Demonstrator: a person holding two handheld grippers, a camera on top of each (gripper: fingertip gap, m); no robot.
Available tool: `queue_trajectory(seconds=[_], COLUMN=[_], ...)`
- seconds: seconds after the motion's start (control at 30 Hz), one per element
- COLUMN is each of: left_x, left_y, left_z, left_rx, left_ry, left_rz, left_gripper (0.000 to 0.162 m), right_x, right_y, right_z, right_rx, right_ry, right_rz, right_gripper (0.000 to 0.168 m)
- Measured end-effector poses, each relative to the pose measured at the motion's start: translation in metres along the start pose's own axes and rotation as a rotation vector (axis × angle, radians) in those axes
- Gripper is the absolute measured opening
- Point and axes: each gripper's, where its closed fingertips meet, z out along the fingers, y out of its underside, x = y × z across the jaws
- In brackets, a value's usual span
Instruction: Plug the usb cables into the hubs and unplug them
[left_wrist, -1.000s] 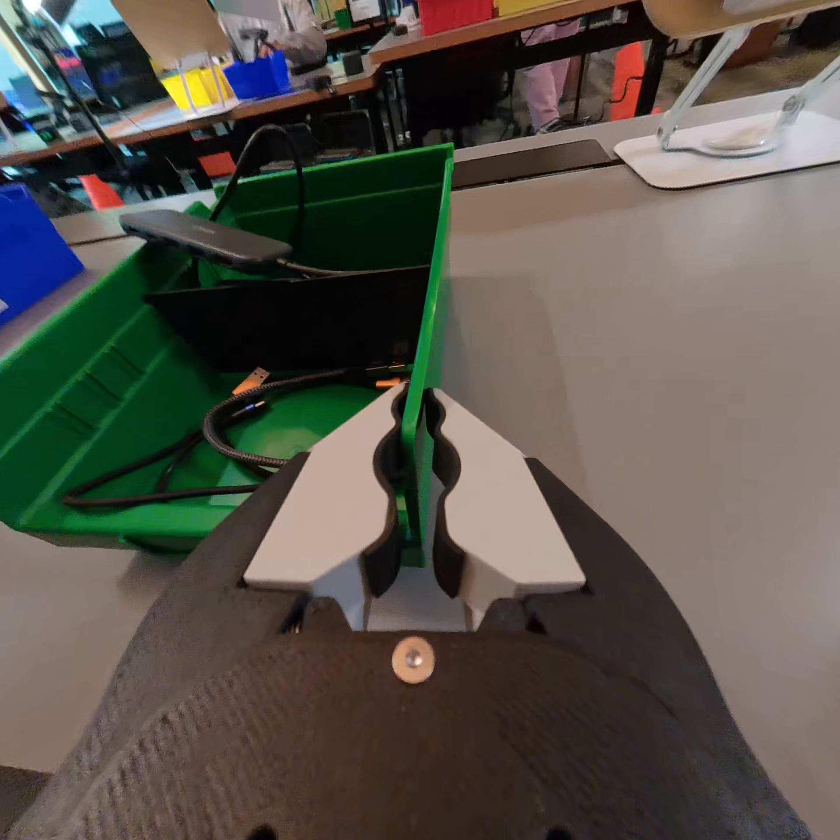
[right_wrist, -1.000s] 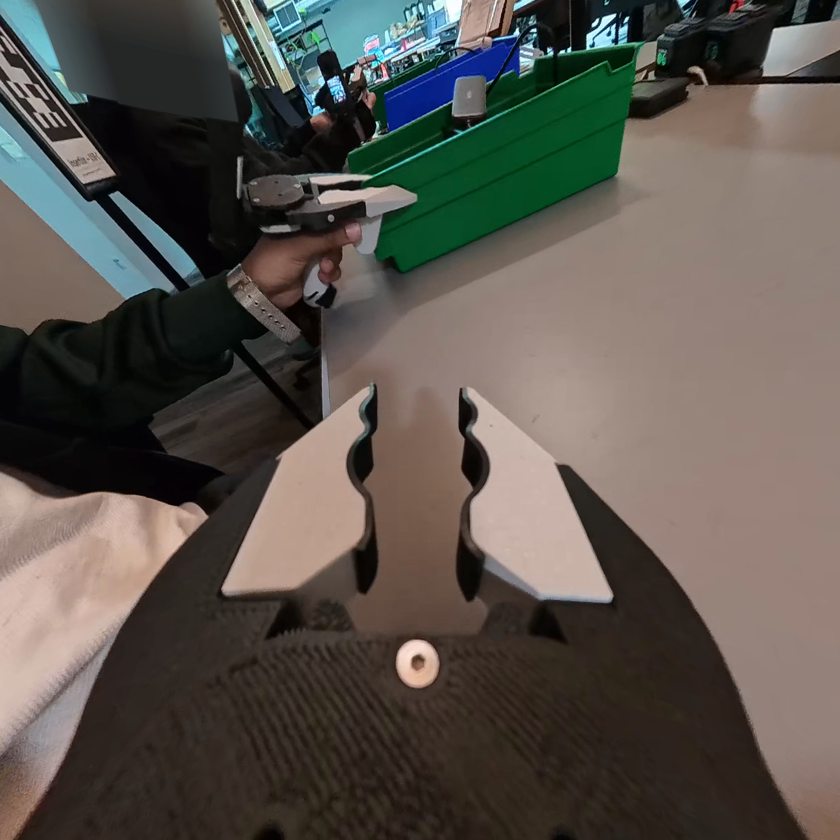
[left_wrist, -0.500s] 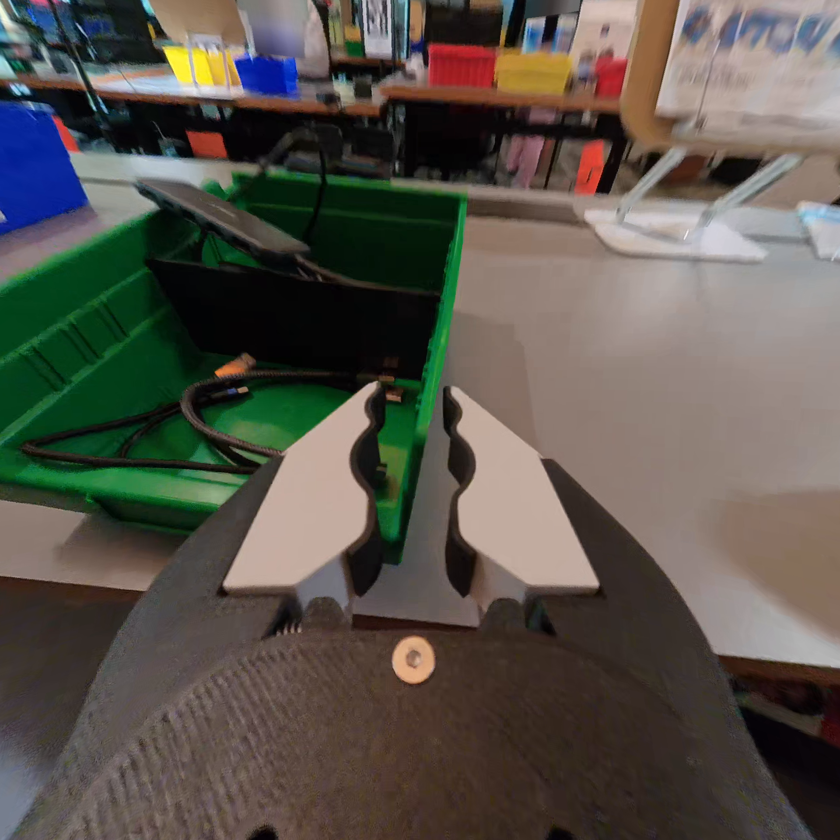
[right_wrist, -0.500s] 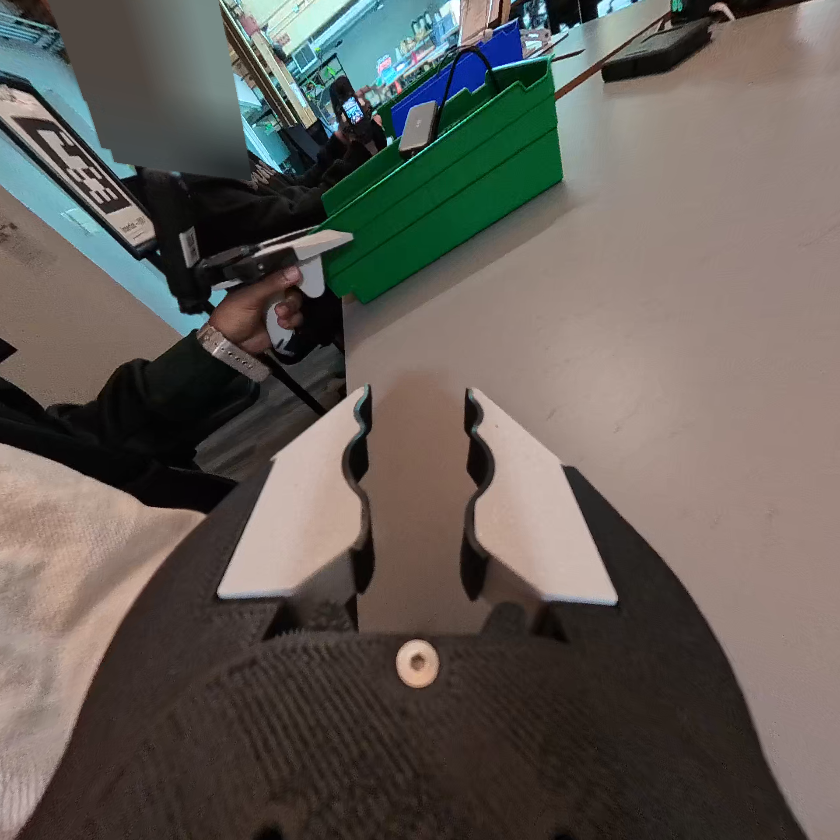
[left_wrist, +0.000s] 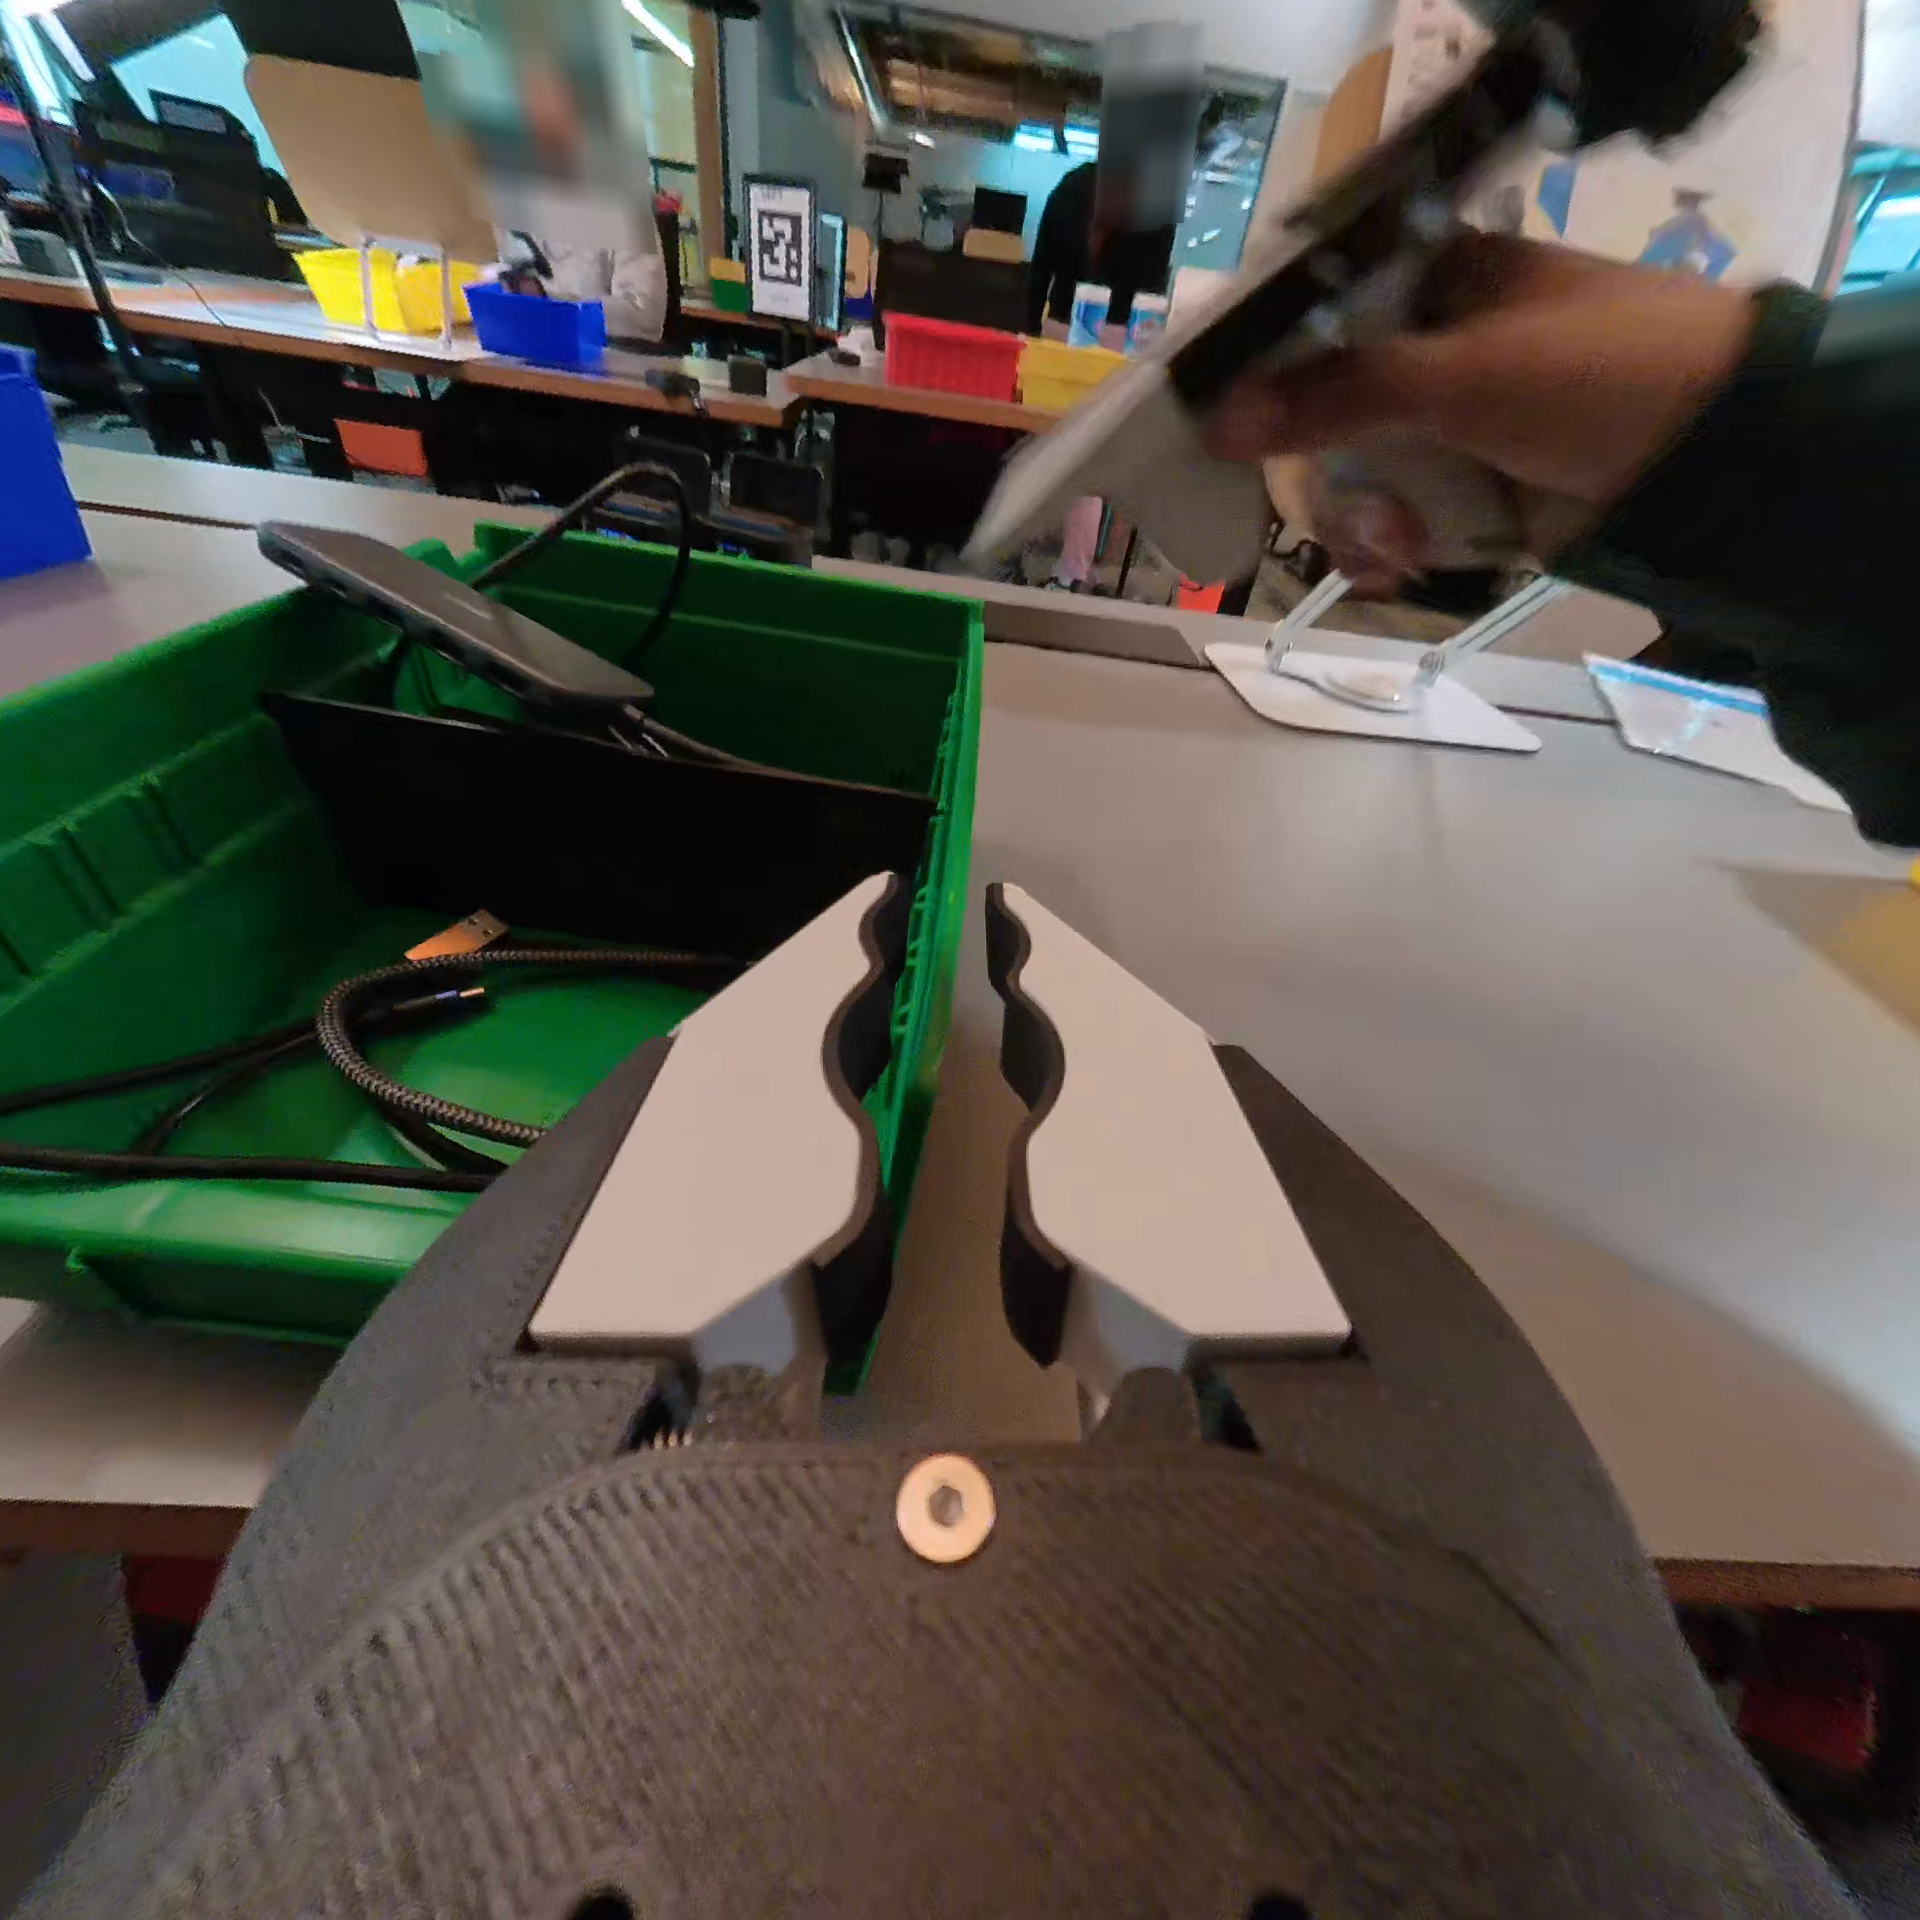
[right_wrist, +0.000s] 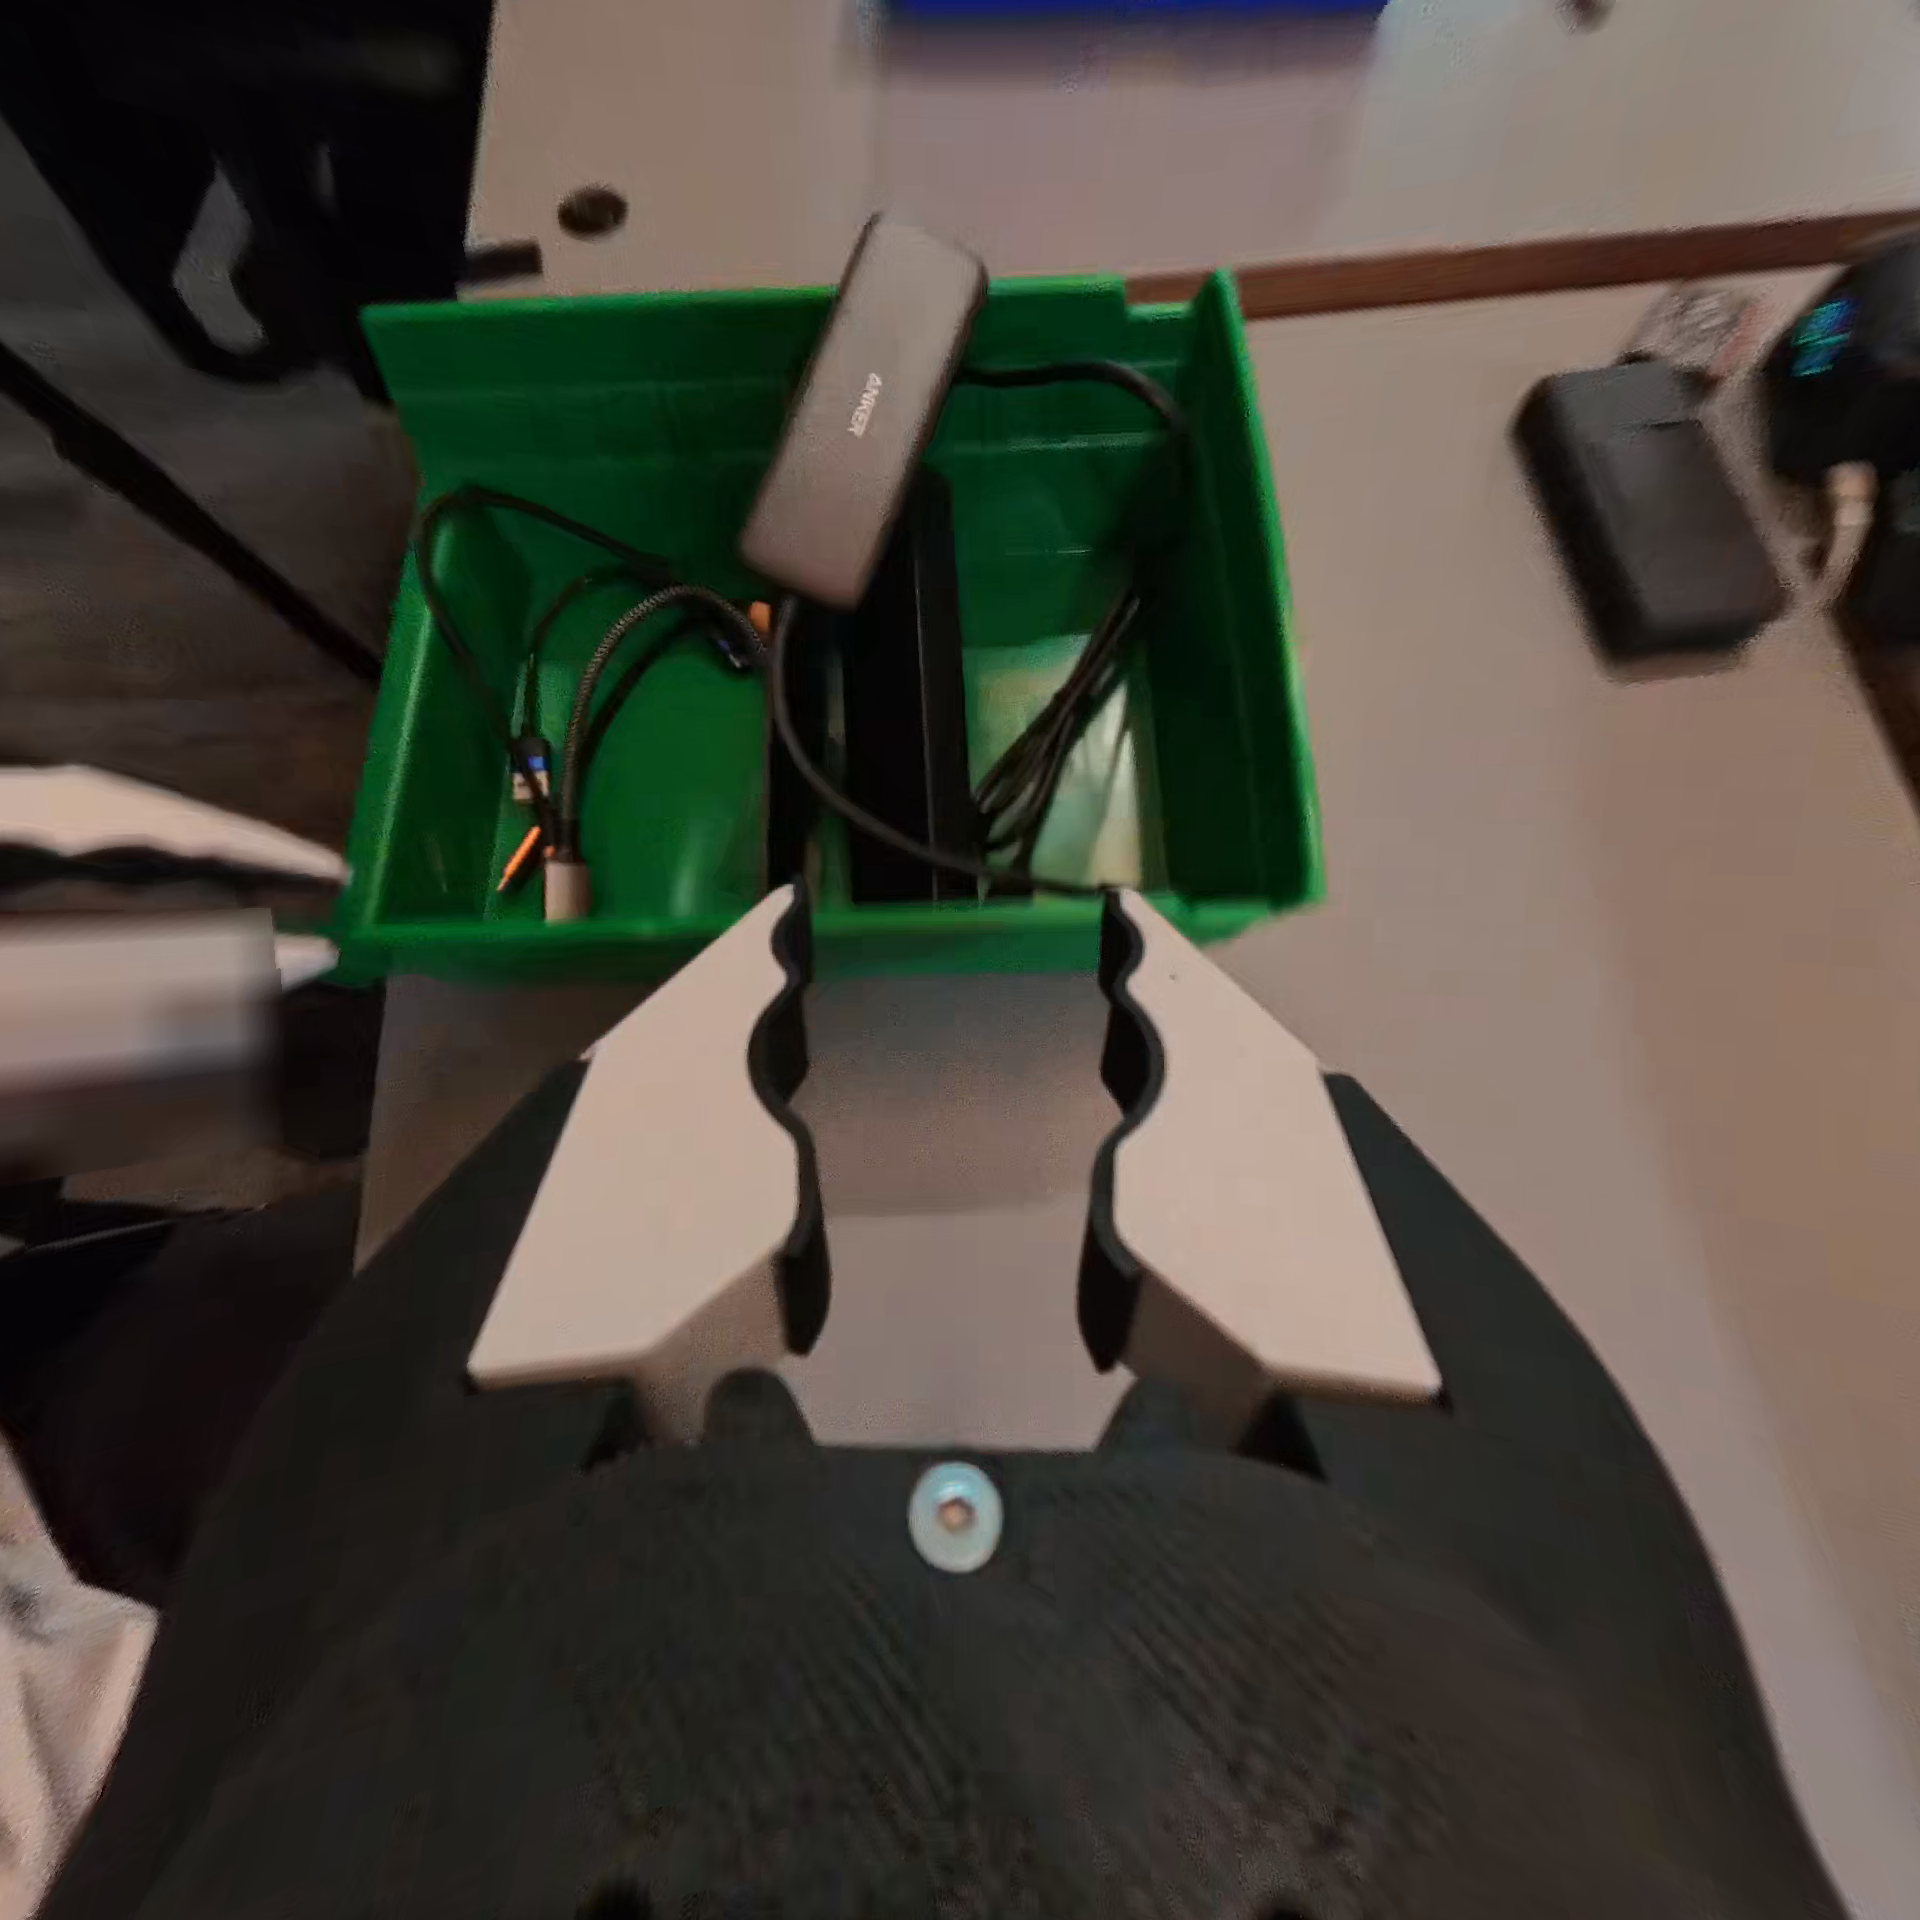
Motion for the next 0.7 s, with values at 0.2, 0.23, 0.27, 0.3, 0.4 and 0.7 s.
queue_trajectory(seconds=[0.2, 0.23, 0.27, 0.3, 0.4, 0.7], left_x=[0.001, 0.0, -0.001, -0.001, 0.002, -0.006], left_y=[0.02, 0.022, 0.022, 0.022, 0.023, 0.02], left_z=[0.006, 0.006, 0.007, 0.007, 0.008, 0.006], left_rx=[-0.093, -0.105, -0.109, -0.112, -0.112, -0.09], left_ry=[0.088, 0.094, 0.095, 0.092, 0.077, -0.013], left_rz=[-0.138, -0.152, -0.151, -0.14, -0.08, 0.018], left_gripper=[0.022, 0.025, 0.025, 0.025, 0.025, 0.026], right_x=[0.004, 0.006, 0.006, 0.004, -0.007, 0.001], right_y=[-0.017, -0.012, -0.008, -0.003, 0.014, -0.002], right_z=[0.097, 0.107, 0.114, 0.12, 0.135, 0.116], right_rx=[-0.345, -0.411, -0.476, -0.531, -0.649, -0.599], right_ry=[-0.193, -0.203, -0.217, -0.239, -0.336, -0.313], right_rz=[-0.006, -0.015, -0.022, -0.016, 0.034, 0.051], right_gripper=[0.056, 0.057, 0.055, 0.055, 0.059, 0.023])
